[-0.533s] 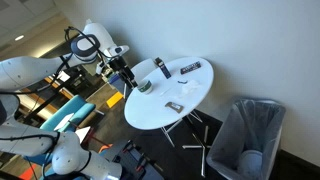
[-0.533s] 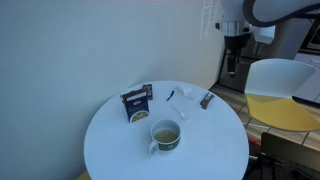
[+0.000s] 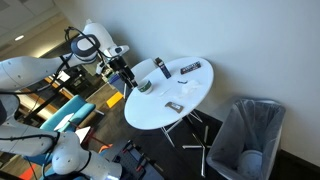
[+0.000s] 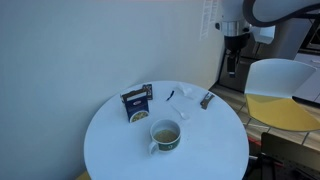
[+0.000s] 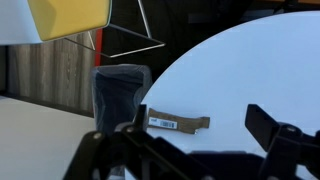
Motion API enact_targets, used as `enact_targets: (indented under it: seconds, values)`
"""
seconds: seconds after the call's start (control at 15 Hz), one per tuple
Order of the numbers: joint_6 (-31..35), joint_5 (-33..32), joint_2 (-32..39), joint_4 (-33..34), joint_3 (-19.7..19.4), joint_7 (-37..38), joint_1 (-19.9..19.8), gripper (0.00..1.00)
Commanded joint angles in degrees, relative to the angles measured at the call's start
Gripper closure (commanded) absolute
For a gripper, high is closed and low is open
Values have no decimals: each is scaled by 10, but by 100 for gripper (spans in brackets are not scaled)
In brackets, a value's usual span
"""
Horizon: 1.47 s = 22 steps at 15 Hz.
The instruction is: Move the spoon forward
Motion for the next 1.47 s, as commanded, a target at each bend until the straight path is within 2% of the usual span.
enact_targets:
  seconds: [0.0, 0.33, 0.6, 0.73, 1.4]
  values:
    - [63, 42, 14, 5, -15, 28, 9, 0]
    - [233, 105, 72, 13, -24, 113, 0, 0]
    - [321, 128, 144, 25, -27, 184, -1, 0]
    - [334, 134, 186, 35, -27, 221, 3, 0]
    - [380, 132, 320, 62, -25, 275, 49, 0]
